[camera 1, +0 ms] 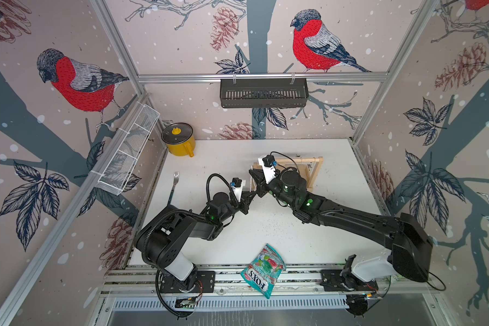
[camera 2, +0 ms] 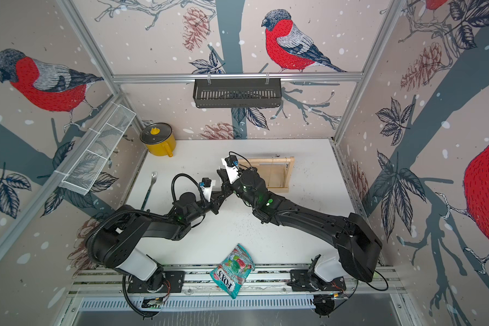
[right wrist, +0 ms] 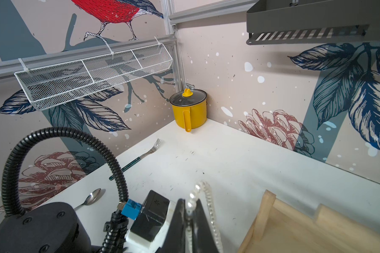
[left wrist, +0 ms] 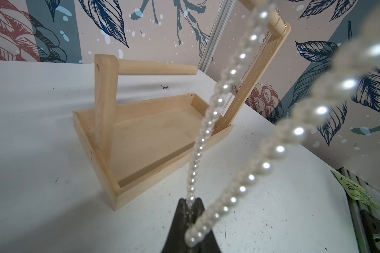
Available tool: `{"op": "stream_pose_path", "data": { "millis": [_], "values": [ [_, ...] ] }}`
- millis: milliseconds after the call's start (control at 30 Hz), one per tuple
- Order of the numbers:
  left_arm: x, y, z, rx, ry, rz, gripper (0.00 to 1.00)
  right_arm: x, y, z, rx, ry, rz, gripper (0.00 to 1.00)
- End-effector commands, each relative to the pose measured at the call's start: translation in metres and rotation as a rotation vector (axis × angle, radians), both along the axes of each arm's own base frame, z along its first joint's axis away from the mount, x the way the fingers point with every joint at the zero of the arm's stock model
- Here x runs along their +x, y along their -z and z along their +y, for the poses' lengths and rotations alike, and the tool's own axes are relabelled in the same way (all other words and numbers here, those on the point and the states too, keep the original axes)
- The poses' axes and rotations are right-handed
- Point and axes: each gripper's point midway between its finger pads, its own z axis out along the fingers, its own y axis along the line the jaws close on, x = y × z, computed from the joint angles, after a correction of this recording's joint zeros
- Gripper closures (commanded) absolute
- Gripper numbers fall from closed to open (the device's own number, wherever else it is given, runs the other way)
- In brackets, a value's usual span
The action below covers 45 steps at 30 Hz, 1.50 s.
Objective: Take the necklace off the jewelry display stand
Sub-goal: Take off the necklace from the stand, then place the necklace at the center of the board.
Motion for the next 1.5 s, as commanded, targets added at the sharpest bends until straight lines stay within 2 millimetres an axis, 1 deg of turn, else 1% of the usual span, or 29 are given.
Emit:
{"op": "stream_pose_path", "data": {
  "millis": [0,167,233,333,467,633,700,800,867,933,1033,1167,1300,1467],
  "values": [
    [-0.009,-0.015,-0.001,-0.049,0.03,-0.032,1.0,-0.002,-0.007,-0.001,0.008,0.006,-0.024,1.0],
    [-0.024,-0.013,0.01,-0.041,0.019,0.016,1.0,-0.005,-0.004,-0.002,-0.002,0.012,-0.024,1.0],
    [-0.035,-0.011,0.012,-0.028,0.03,0.038,1.0,-0.006,0.001,0.0,-0.011,0.011,-0.021,1.0],
    [-0.053,-0.003,0.014,0.026,0.035,0.073,1.0,-0.008,0.006,0.002,-0.022,0.011,-0.02,1.0],
    [-0.074,0.01,0.023,0.069,0.015,0.143,1.0,-0.007,0.018,0.012,-0.033,0.001,0.003,1.0],
    [-0.094,0.025,0.044,0.076,-0.039,0.223,1.0,-0.005,0.037,0.027,-0.055,-0.009,0.054,1.0],
    [-0.099,0.031,0.053,0.086,-0.07,0.255,1.0,-0.005,0.047,0.034,-0.07,-0.013,0.076,1.0],
    [-0.107,0.037,0.061,0.105,-0.08,0.277,1.0,-0.003,0.062,0.043,-0.088,-0.015,0.108,1.0],
    [-0.108,0.042,0.067,0.11,-0.107,0.289,1.0,0.0,0.074,0.049,-0.109,-0.012,0.126,1.0],
    [-0.11,0.043,0.068,0.094,-0.102,0.278,1.0,0.003,0.085,0.054,-0.129,-0.004,0.142,1.0],
    [-0.107,0.055,0.077,0.11,-0.169,0.344,1.0,0.009,0.102,0.06,-0.162,0.003,0.163,1.0],
    [-0.113,0.074,0.077,0.131,-0.173,0.456,1.0,0.015,0.125,0.069,-0.204,0.009,0.2,1.0],
    [-0.121,0.09,0.077,0.152,-0.18,0.573,1.0,0.017,0.143,0.073,-0.221,0.015,0.226,1.0],
    [-0.127,0.103,0.078,0.152,-0.185,0.641,1.0,0.02,0.166,0.076,-0.26,0.03,0.26,1.0]
  ]
}}
